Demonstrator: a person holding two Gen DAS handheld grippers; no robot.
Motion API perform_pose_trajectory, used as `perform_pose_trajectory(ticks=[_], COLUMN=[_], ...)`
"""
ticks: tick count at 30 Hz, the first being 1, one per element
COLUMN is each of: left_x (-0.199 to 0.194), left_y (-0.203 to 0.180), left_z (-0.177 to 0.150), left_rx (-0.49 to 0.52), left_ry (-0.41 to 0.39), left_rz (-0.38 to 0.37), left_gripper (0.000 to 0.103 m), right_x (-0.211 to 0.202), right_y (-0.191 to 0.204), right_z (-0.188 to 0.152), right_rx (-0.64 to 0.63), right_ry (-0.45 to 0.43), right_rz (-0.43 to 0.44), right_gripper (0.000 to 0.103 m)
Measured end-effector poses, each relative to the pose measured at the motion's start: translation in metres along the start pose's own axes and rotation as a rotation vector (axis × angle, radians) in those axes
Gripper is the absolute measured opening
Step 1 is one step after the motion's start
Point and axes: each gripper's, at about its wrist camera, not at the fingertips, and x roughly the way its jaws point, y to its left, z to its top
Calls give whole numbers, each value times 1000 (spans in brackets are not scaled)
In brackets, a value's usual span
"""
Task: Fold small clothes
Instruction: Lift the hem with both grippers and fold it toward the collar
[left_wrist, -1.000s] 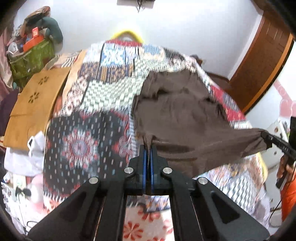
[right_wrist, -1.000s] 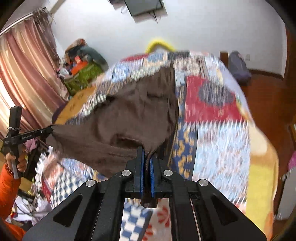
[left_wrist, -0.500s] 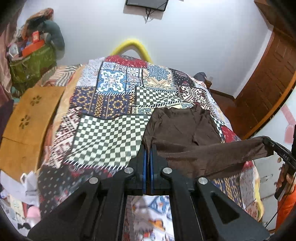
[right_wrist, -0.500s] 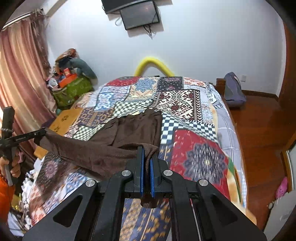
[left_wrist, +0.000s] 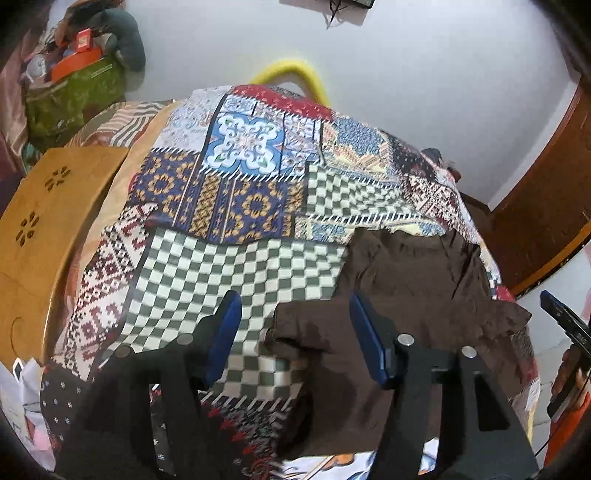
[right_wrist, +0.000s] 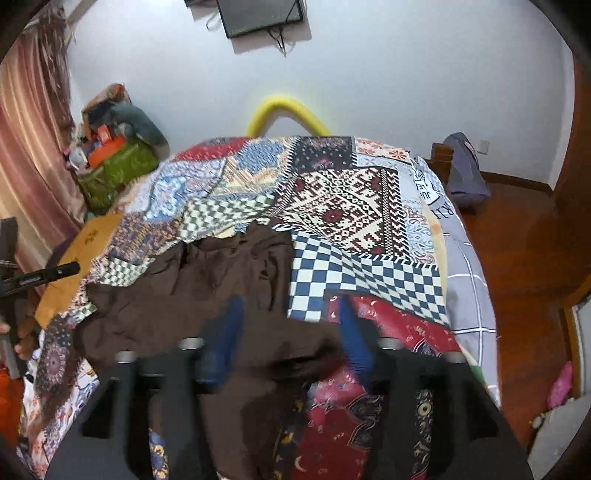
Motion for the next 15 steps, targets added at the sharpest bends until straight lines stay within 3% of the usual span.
perform_pose_trajectory(ticks=[5,8,10,12,14,15], left_x=[21,30,33,30,23,21], left_y=[14,20,17,8,-3,-8], left_z=[-43,-69,-80,-85,-89,-91], left_rx=[22,-26,-35,3,38,54], left_ry=[122,184,208,203,188,185], left_rz=[-14,-101,-139,-106,-89,-77], left_gripper=[60,60,60,59,43,29], right_x=[0,11,14,12,13,14], right_y=[7,13,21,24,21,23], right_z=[-44,-73,-83,-85,-87,-89], right_rx=[-11,-3,-4,16,99,107], right_ry=[117,213,212,193,186,185], right_rz=[47,77,67,85,155,160], right_gripper=[58,58,58,58,52,43])
